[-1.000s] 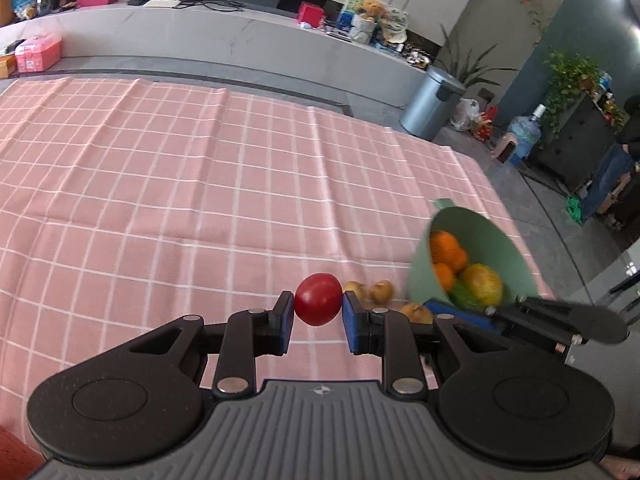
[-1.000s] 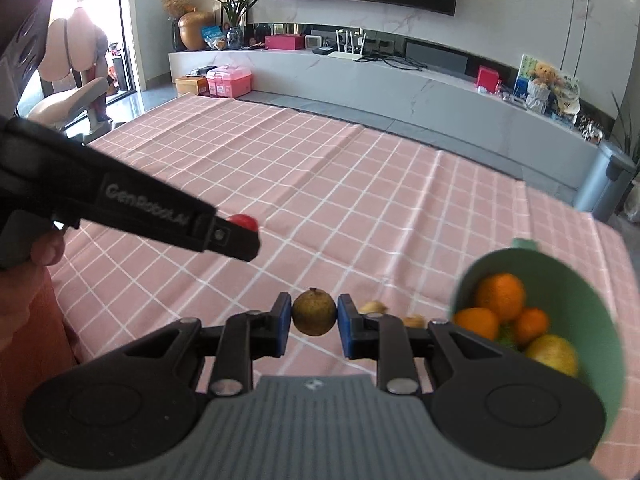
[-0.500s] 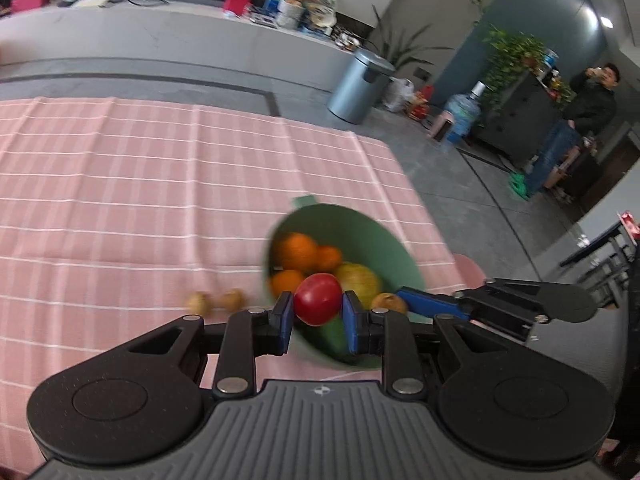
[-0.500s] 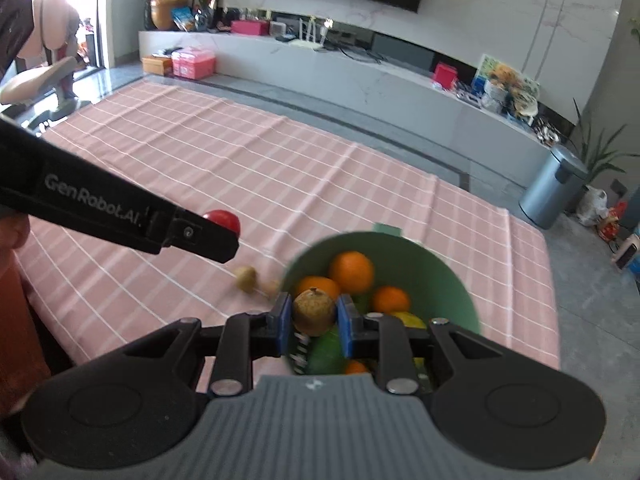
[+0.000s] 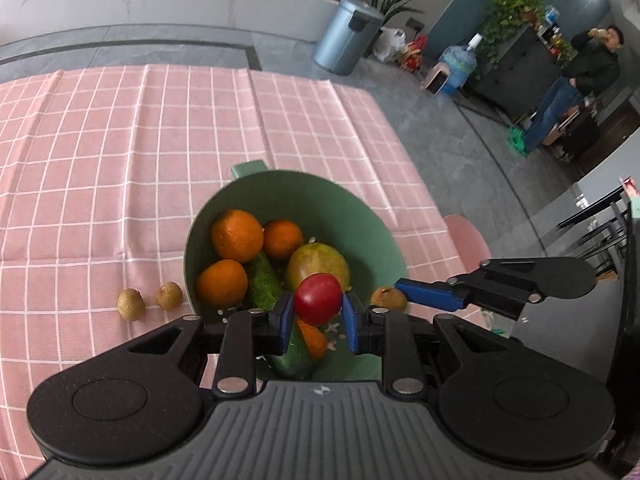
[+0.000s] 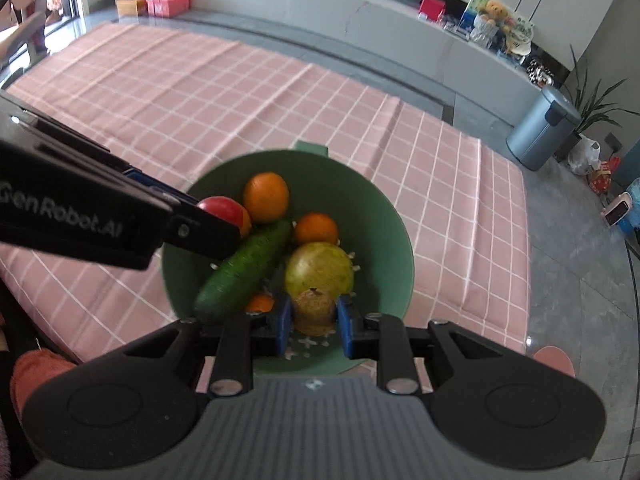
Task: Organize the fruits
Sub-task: 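Release the tomato into the colander with the left tool while the right tool releases its brown fruit, then grasp a small brown fruit with the left tool while the right tool grasps the last one, then release the brown fruit into the colander with the left tool while the right tool releases its fruit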
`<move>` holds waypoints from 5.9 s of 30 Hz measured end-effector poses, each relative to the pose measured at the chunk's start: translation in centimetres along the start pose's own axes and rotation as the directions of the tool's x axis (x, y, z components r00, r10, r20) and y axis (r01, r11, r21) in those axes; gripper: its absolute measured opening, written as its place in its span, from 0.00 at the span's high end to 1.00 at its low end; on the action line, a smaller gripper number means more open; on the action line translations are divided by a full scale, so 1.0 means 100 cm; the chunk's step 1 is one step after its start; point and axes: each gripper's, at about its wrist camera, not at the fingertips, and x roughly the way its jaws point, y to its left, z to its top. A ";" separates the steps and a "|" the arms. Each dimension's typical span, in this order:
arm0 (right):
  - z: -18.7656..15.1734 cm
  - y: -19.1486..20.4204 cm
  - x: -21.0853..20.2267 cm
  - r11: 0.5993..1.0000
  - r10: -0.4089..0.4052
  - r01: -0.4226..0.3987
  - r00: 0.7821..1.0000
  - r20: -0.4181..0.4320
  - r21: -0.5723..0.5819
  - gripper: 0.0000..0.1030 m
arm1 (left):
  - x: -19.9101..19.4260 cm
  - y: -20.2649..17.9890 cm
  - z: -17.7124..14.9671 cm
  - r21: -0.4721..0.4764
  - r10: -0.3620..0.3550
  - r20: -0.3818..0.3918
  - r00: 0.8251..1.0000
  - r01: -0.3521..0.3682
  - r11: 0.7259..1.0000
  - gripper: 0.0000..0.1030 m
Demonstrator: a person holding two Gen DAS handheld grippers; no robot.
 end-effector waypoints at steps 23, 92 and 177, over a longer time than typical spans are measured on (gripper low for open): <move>-0.009 -0.016 0.062 0.996 0.081 -0.073 0.986 -0.144 0.059 0.80 | 0.044 0.009 0.003 0.007 0.074 -0.111 0.991 -0.073 0.997 0.72; -0.006 0.148 0.079 0.902 -0.092 0.019 0.985 0.149 0.431 0.91 | 0.016 0.124 -0.043 0.238 0.085 0.073 0.994 -0.100 0.966 0.57; 0.002 0.114 -0.012 0.979 -0.085 0.019 0.943 0.320 0.204 0.82 | -0.055 0.069 -0.023 0.031 0.043 0.157 0.987 -0.048 0.998 0.72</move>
